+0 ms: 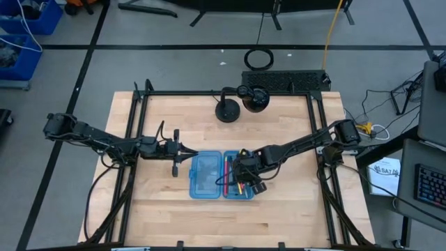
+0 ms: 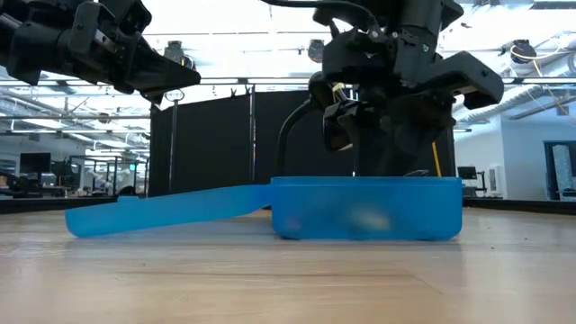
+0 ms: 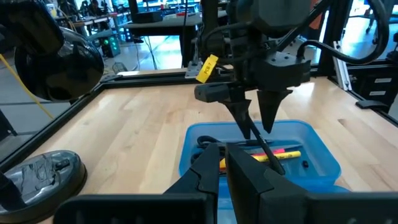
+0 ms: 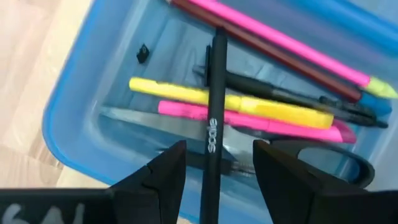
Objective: Pick & place school supplies into a supply box
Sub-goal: Put the black pen into the blue supply box
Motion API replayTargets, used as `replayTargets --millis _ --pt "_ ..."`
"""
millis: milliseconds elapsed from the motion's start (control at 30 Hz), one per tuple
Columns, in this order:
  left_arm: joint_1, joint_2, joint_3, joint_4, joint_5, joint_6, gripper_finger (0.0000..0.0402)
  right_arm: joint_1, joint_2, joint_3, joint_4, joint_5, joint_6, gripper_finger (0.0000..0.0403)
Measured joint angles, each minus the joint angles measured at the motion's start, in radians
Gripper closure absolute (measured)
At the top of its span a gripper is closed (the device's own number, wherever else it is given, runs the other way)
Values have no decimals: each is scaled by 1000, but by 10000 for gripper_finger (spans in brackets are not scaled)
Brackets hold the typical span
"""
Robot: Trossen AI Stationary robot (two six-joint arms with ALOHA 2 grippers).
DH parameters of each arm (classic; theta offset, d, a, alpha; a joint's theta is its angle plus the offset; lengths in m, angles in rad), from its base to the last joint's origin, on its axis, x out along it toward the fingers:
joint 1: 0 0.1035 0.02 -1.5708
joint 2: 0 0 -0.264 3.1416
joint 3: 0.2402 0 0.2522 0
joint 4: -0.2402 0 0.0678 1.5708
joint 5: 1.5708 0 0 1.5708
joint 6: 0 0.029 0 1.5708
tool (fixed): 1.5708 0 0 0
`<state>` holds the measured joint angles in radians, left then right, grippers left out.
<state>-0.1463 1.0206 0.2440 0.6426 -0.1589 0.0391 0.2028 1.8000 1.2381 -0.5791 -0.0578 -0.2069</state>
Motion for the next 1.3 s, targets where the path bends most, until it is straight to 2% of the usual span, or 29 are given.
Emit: replayTargets --millis 233,533,667,833,1300 --pt "0 0 0 -1 0 -3 369 0 2 -6 38 -37 -11 233" --pt "0 0 0 -20 1 -16 369 -3 33 -20 56 -48 -14 275" --pt "0 0 0 -21 1 -18 369 -8 32 -20 63 -48 -22 308" --pt "0 0 0 -27 1 -19 369 -11 27 -19 61 -48 0 380" --pt "0 0 0 -60 2 -50 369 -46 -13 -19 11 -48 88 382"
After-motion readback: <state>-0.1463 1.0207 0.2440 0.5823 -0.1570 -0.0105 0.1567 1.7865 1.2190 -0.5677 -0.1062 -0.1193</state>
